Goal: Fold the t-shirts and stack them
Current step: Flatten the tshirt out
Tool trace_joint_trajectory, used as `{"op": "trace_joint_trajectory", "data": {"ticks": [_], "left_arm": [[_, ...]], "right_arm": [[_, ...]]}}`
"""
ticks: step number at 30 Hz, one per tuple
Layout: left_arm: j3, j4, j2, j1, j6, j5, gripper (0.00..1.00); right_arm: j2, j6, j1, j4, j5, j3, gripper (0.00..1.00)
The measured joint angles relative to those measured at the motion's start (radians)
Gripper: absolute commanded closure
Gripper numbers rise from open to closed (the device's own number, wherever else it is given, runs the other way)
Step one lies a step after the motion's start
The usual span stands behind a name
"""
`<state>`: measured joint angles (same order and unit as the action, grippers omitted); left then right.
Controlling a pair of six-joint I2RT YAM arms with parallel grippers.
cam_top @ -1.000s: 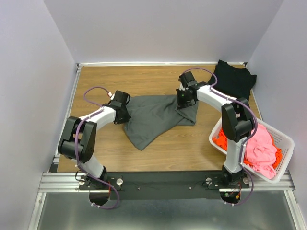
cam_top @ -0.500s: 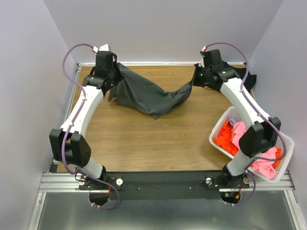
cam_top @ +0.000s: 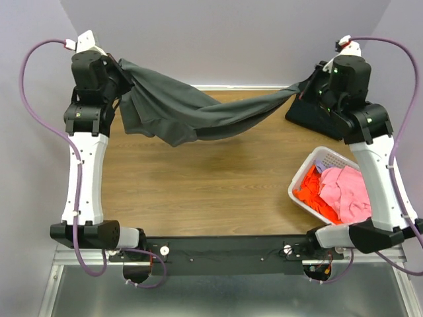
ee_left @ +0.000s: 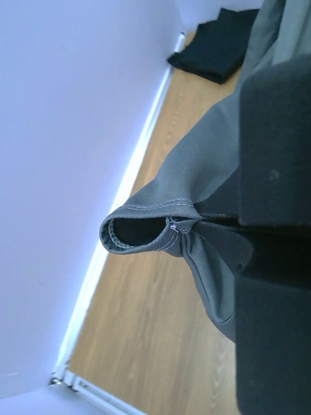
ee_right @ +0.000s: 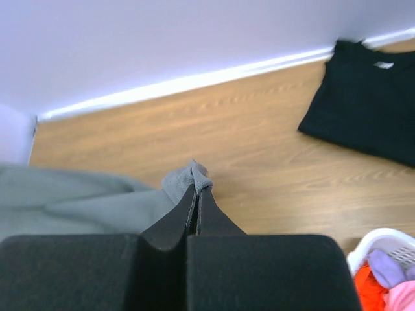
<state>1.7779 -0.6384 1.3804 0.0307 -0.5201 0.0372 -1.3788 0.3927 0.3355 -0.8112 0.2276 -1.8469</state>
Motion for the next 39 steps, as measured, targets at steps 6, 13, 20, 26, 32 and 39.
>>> {"op": "trace_joint_trajectory", "data": {"ticks": [6,13,20,26,32,39], "left_arm": [[0.002,0.038,0.019,-0.059,0.010,-0.087,1.00],[-0.005,0.194,0.399,-0.068,0.040,-0.238,0.27],[-0.034,0.137,0.595,-0.013,0.077,-0.140,0.23],[-0.433,0.168,0.296,0.179,0.030,-0.036,0.30],[-0.728,0.131,0.139,0.300,-0.097,-0.007,0.38],[-0.776,0.080,0.124,0.297,-0.175,0.060,0.43]], "right_arm": [[0.012,-0.001,0.000,0.015,0.114,0.005,0.99],[-0.194,0.024,-0.002,0.130,0.111,0.210,0.99],[-0.378,0.066,-0.002,0.146,0.020,0.346,0.99],[-0.388,0.090,-0.002,0.167,-0.021,0.360,0.99],[-0.420,0.098,-0.004,0.179,-0.055,0.360,0.99],[-0.435,0.106,-0.004,0.182,-0.088,0.360,0.99]]}}
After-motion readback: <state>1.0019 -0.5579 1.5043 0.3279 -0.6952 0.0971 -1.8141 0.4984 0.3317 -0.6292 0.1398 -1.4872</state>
